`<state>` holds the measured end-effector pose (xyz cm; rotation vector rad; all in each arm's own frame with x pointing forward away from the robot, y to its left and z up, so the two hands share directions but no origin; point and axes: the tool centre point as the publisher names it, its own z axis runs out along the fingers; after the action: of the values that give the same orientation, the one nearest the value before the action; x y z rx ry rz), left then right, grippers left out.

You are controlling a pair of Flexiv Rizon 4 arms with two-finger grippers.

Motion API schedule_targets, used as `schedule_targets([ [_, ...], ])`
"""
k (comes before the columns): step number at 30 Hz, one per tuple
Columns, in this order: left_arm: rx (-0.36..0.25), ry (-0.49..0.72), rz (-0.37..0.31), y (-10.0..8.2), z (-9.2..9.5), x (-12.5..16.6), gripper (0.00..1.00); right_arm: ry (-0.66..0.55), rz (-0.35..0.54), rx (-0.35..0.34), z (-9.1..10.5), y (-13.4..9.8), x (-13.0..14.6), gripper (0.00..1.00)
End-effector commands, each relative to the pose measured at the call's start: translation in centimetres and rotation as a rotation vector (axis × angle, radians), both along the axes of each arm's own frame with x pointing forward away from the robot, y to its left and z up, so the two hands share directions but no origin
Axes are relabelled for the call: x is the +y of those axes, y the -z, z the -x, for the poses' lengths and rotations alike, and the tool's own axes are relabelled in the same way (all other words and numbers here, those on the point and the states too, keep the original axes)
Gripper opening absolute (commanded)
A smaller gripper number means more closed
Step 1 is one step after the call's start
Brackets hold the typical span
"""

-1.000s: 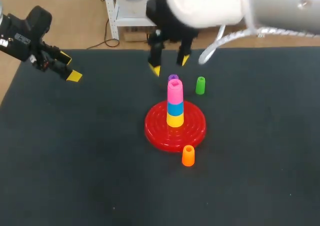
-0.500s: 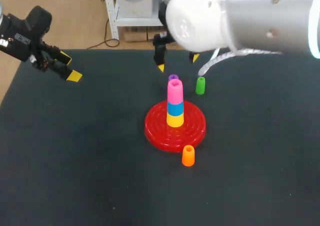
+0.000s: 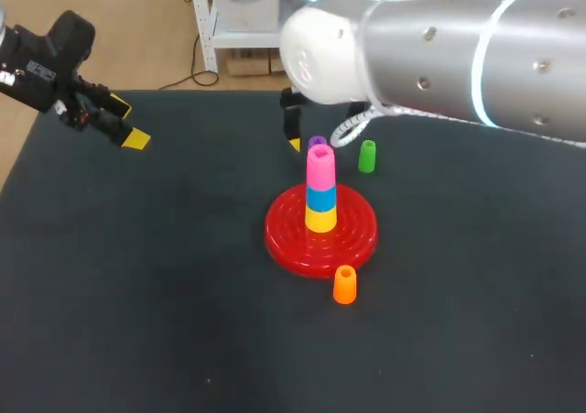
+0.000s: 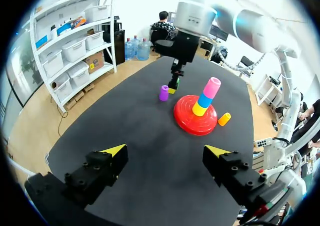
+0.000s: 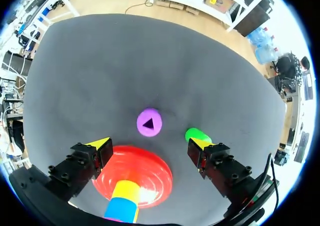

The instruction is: Pick up and stack the cylinders on the red base in this order: pink,purple,orange,green

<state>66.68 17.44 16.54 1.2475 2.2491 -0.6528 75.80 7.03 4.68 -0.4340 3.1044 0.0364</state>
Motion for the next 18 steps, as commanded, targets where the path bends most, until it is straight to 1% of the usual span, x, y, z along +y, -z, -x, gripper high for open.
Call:
schedule_targets([
  [1, -0.003, 0.001, 0.002, 0.1, 0.1, 0.1, 1.00, 0.000, 0.013, 0.057, -1.0, 0.3, 0.4, 1.00],
  [11, -0.003, 0.001, 0.002, 0.1, 0.1, 0.1, 1.00, 0.037, 0.008, 0.073, -1.4, 1.5, -0.2, 1.00],
  [12, -0.003, 0.001, 0.002, 0.1, 0.1, 0.1, 1.00, 0.038, 0.007, 0.073, -1.4, 1.5, -0.2, 0.95],
  [14, -0.003, 0.001, 0.002, 0.1, 0.1, 0.1, 1.00, 0.038, 0.005, 0.074, -1.3, 1.6, -0.1, 0.80],
  [15, -0.003, 0.001, 0.002, 0.1, 0.1, 0.1, 1.00, 0.034, 0.001, 0.071, -1.2, 1.6, -0.1, 0.75],
  [17, -0.003, 0.001, 0.002, 0.1, 0.1, 0.1, 1.00, 0.031, -0.001, 0.069, -1.1, 1.7, 0.1, 0.73],
  [18, -0.003, 0.001, 0.002, 0.1, 0.1, 0.1, 1.00, 0.031, -0.002, 0.070, -1.1, 1.8, 0.1, 0.69],
])
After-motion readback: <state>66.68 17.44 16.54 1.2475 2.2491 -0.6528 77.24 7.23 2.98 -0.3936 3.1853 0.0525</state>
